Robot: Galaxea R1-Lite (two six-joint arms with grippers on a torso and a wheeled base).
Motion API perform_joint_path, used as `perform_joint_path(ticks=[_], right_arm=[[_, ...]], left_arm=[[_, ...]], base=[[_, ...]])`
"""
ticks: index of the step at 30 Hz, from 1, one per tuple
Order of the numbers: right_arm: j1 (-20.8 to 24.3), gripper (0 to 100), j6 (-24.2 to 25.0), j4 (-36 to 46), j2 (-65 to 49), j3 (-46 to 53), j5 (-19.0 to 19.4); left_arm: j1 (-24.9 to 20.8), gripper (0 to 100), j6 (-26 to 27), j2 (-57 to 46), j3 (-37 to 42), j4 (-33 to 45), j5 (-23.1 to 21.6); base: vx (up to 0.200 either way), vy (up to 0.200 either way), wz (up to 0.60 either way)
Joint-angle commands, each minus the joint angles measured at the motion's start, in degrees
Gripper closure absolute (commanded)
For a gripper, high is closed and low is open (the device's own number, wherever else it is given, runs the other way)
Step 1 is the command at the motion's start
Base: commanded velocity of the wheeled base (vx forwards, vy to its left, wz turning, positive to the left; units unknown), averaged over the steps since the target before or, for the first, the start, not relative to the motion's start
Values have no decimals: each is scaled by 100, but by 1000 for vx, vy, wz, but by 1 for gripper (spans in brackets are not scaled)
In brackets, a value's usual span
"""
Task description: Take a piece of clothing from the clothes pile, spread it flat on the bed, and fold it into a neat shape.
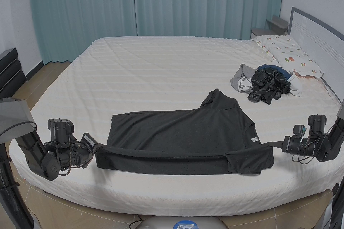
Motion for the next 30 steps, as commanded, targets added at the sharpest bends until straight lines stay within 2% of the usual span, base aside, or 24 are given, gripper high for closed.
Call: perform_joint_path(ticks=[1,6,9,13,17,20,29,30], right_arm=[[107,100,43,-9,609,-319,0],[98,100,69,-18,846,-468,0],[63,100,262,-97,1013,-530,18],[46,100,509,-809,1233,-468,0],[46,100,1106,-1582,1277,-345,-52],[55,100,1343,-1978,1347,-231,-96],[37,100,1343,-2075,1435,-187,-96],[37,100,1343,-2075,1435,-178,-96]], left_arm=[[2,100,-17,620,-388,-5,86],[11,100,-17,796,-555,-31,253],[11,100,-8,884,-625,-66,306],[11,100,-8,893,-642,-75,297],[11,100,1,893,-642,-75,297],[11,100,1,893,-651,-84,288],[-24,100,-17,858,-669,-92,288],[-24,0,-17,858,-669,-92,288]], base=[[0,0,0],[0,0,0],[0,0,0],[0,0,0],[0,0,0],[0,0,0],[0,0,0],[0,0,0]])
